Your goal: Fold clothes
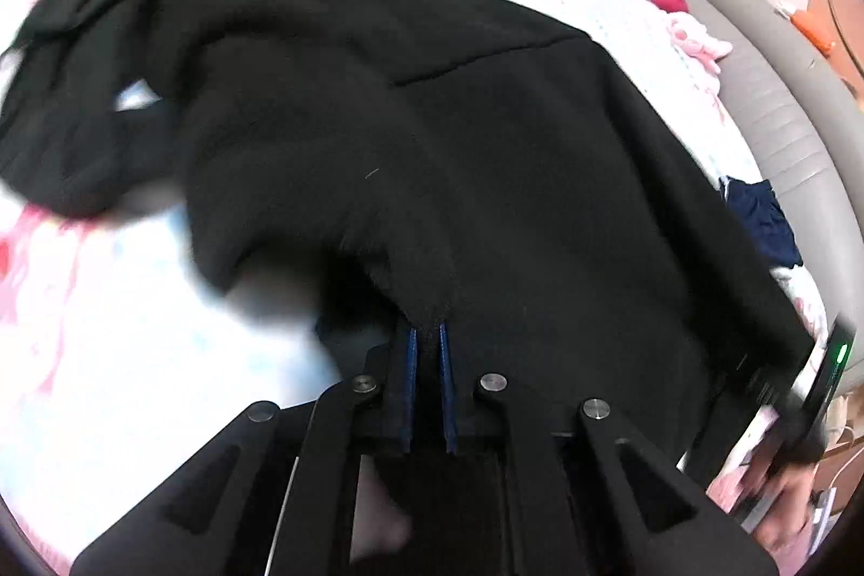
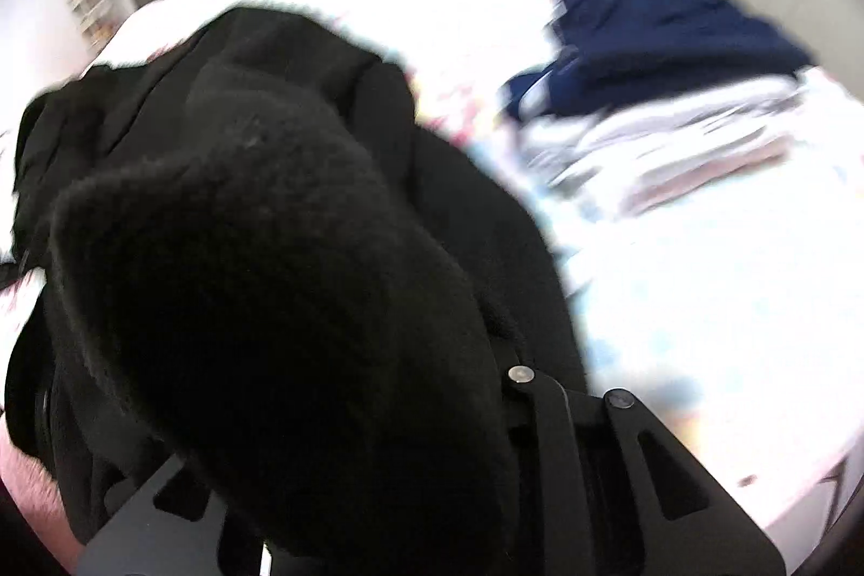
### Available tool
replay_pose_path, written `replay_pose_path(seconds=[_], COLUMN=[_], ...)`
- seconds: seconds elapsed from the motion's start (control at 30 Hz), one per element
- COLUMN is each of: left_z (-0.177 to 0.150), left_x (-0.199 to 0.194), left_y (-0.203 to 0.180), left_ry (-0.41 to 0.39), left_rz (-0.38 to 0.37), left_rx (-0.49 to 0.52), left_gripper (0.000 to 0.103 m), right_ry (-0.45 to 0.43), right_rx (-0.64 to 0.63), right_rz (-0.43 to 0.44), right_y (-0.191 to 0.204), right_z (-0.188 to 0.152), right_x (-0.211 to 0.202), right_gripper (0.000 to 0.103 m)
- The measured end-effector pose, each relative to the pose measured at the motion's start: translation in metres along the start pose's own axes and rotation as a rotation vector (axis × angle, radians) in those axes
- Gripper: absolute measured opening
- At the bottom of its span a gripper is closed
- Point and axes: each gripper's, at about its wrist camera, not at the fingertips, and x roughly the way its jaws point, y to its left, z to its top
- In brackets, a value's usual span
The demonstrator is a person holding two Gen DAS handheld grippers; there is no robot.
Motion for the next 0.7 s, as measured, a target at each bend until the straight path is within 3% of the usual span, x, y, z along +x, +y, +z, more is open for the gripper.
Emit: replay_pose_path(seconds=[0.2,0.27,0.33,0.4,0.43,0.47,0.5,0.6,0.63,0.7], left_z=[-0.026,-0.026,-0.027,-0.023,-0.02,-0.017,-0.014,0.007,0.014,0.032], left_x=[-0.058,-0.076,-0.095,-0.107,-0.108,-0.111,-0.114,-0.103,-0.095,-0.06], left_y=[0.01,0.006,0.0,-0.01,-0.015,-0.018,-0.022,-0.037,-0.039,-0.035], left_ry=[-0.046,-0.063,-0.083,-0.05,-0.043,-0.066,-0.089,-0.146,-0.146,-0.082], left_rz=[0.022,-0.014,-0.073,-0.181,-0.211,-0.209,-0.202,-0.052,-0.033,0.113], left_rx=[-0.006,-0.015,-0.005,0.038,0.053,0.073,0.094,0.133,0.132,0.063], left_gripper=[0.008,0.008,0.012,0.025,0.043,0.052,0.058,0.061,0.076,0.082], right_ry=[-0.232,-0.27,-0.248,-0.171,-0.136,-0.112,-0.108,-0.152,-0.177,-0.212], right_rx=[-0.003,-0.035,-0.084,-0.169,-0.205,-0.23,-0.237,-0.22,-0.189,-0.116], right_rz=[-0.064,-0.069,-0.022,0.087,0.139,0.173,0.169,0.109,0.121,0.163], right_y=[0.0,0.011,0.02,0.03,0.035,0.04,0.047,0.053,0.052,0.054], right_z=[0.039,0.042,0.039,0.029,0.022,0.014,0.009,0.01,0.016,0.045], right_x=[-0.06,-0.076,-0.085,-0.087,-0.086,-0.085,-0.084,-0.088,-0.092,-0.099], right_gripper=[0.02,0.02,0.022,0.031,0.031,0.032,0.033,0.035,0.041,0.056])
